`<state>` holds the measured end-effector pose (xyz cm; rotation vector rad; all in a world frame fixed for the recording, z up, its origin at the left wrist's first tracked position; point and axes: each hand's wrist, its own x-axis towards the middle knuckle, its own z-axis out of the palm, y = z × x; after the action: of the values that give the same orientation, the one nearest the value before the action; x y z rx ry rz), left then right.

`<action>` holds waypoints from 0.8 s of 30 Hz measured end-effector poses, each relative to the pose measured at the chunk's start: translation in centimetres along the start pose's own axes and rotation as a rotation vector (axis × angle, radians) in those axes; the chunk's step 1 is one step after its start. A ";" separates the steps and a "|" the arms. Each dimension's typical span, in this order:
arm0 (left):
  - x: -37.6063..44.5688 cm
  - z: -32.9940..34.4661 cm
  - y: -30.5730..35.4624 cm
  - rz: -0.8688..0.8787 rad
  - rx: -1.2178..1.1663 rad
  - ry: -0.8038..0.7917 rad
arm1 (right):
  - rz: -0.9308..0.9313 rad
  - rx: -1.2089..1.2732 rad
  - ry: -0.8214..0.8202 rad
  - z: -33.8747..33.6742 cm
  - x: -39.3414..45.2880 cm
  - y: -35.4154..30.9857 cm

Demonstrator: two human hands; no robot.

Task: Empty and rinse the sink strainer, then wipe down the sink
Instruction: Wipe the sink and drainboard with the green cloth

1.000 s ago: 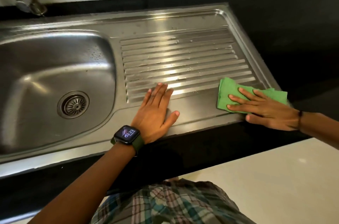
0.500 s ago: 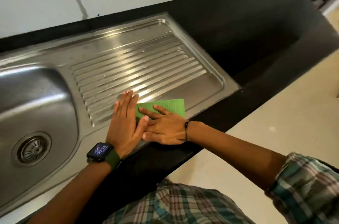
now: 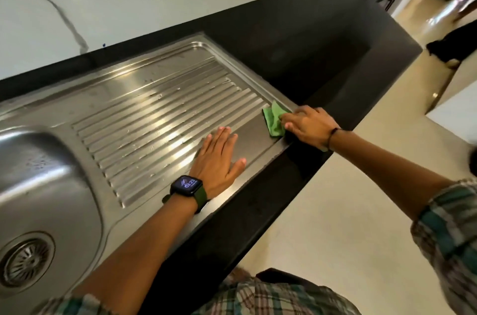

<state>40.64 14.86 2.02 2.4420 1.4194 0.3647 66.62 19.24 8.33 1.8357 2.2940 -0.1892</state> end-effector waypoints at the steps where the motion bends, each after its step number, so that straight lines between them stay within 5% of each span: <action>1: 0.5 0.2 -0.1 0.006 0.005 -0.010 | 0.033 -0.014 0.012 0.2 0.4 0.1; 6: 1.4 1.1 -0.2 0.001 0.037 0.032 | 0.068 0.494 0.142 2.0 -0.9 -3.0; 9: 1.3 1.0 -0.2 0.017 0.039 0.042 | 0.025 0.577 0.137 2.4 -2.8 -6.2; 14: 0.9 0.5 0.2 0.069 -0.001 0.110 | -0.092 0.468 0.071 3.8 -4.7 -8.9; 18: 0.3 0.2 0.1 0.031 -0.045 0.081 | 0.034 0.175 0.031 4.6 -3.6 -6.9; 24: 0.4 0.1 0.4 -0.010 -0.009 0.075 | 0.254 0.157 0.041 4.7 2.3 -3.9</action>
<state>41.18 14.98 2.13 2.4371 1.4565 0.4642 62.64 19.51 3.11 2.2061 2.0971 -0.3024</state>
